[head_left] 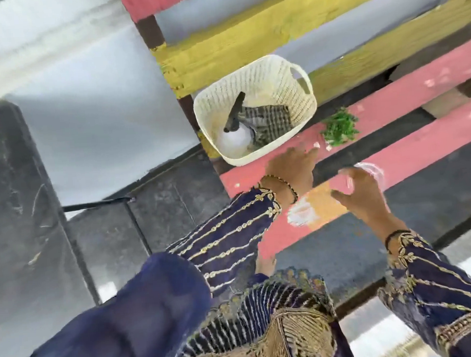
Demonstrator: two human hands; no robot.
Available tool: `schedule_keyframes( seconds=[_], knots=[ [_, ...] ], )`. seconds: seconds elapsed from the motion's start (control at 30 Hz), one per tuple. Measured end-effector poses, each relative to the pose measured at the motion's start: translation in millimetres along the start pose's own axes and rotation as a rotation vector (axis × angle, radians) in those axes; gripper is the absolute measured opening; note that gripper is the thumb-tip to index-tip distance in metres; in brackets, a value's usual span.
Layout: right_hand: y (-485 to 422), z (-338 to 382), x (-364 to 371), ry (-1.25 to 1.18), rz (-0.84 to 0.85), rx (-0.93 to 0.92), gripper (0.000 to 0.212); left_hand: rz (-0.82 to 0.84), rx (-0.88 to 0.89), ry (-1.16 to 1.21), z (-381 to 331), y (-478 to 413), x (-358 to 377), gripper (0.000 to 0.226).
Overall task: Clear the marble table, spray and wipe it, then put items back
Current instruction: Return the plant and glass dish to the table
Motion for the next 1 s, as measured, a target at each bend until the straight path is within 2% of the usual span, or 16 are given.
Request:
schedule_keyframes(
  seconds=[0.13,0.23,0.33,0.5,0.67,0.9,1.0],
  knots=[
    [-36,-47,-2,0.088,0.006,0.050,0.076,-0.011,0.045,-0.067,-20,-74,18,0.055],
    [-51,-67,0,0.199,0.106,0.147,0.095,-0.019,0.075,-0.170,-33,-120,30,0.069],
    [-61,-77,2,0.164,0.156,0.203,0.104,0.009,0.049,-0.215,-39,-153,38,0.079],
    [-71,-96,3,0.098,0.163,0.161,0.102,0.027,0.027,-0.201,-41,-178,55,0.060],
    [-78,-104,-5,0.129,0.179,0.066,0.099,-0.047,0.051,-0.155,-36,-184,61,0.049],
    [-65,-83,5,0.073,0.136,0.136,0.098,-0.142,0.051,-0.062,-25,-164,62,0.038],
    [-47,-63,12,0.041,0.092,0.113,0.098,-0.170,0.032,-0.026,-18,-135,61,0.036]
  ],
)
Point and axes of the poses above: each hand's wrist, its own y-axis away from the middle knuckle, its own x-axis out of the palm, z = x × y, the point moved 2 cm from there along -y, towards the middle knuckle, and after that the axes turned 6 degrees about -y, right-handed, at the moved point
